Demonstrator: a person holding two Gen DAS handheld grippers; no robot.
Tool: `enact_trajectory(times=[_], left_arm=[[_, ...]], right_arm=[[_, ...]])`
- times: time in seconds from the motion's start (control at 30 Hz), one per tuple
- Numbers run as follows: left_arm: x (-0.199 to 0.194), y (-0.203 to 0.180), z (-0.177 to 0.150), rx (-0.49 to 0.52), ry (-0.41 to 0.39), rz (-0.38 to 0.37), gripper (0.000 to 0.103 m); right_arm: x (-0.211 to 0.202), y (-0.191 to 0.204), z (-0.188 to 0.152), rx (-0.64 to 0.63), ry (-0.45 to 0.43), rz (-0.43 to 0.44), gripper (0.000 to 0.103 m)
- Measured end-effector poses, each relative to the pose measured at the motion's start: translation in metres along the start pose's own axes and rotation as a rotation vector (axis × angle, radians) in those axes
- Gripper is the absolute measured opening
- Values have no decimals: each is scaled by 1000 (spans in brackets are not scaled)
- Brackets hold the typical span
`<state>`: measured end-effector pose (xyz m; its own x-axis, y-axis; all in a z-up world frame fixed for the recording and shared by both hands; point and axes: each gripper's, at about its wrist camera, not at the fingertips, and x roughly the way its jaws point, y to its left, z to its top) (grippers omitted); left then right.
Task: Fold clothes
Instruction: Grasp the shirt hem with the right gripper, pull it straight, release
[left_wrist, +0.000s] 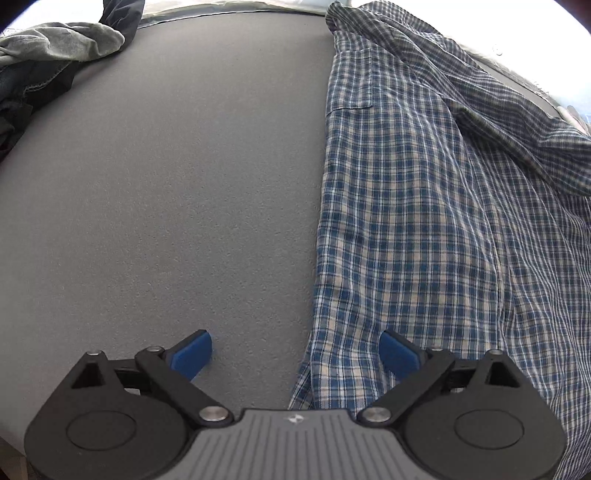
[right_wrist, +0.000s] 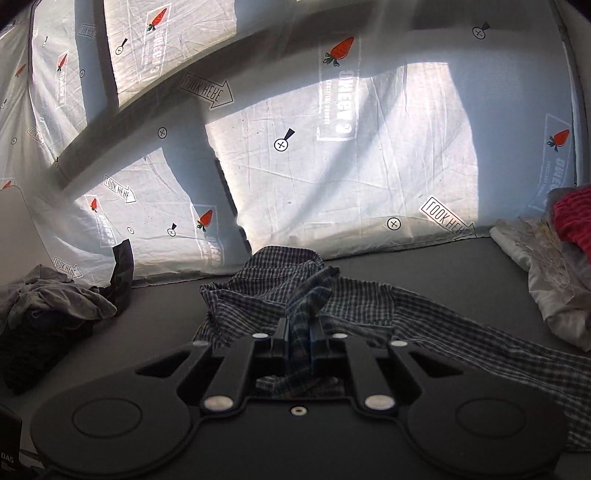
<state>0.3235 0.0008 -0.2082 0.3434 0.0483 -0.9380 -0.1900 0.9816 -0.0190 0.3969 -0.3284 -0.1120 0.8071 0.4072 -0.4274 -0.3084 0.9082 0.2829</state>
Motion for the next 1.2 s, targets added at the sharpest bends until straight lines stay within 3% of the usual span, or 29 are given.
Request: enact_trajectory(times=[0.33, 0.63, 1.2], left_arm=[[-12, 11, -33, 100, 30, -23, 102], [-20, 16, -51, 176, 20, -41, 103], [-29, 20, -65, 189, -25, -48, 103]], right_arm=[[-17, 72, -43, -51, 90, 138, 11], [-29, 119, -83, -105, 180, 196, 11], [-35, 141, -135, -98, 364, 212, 9]])
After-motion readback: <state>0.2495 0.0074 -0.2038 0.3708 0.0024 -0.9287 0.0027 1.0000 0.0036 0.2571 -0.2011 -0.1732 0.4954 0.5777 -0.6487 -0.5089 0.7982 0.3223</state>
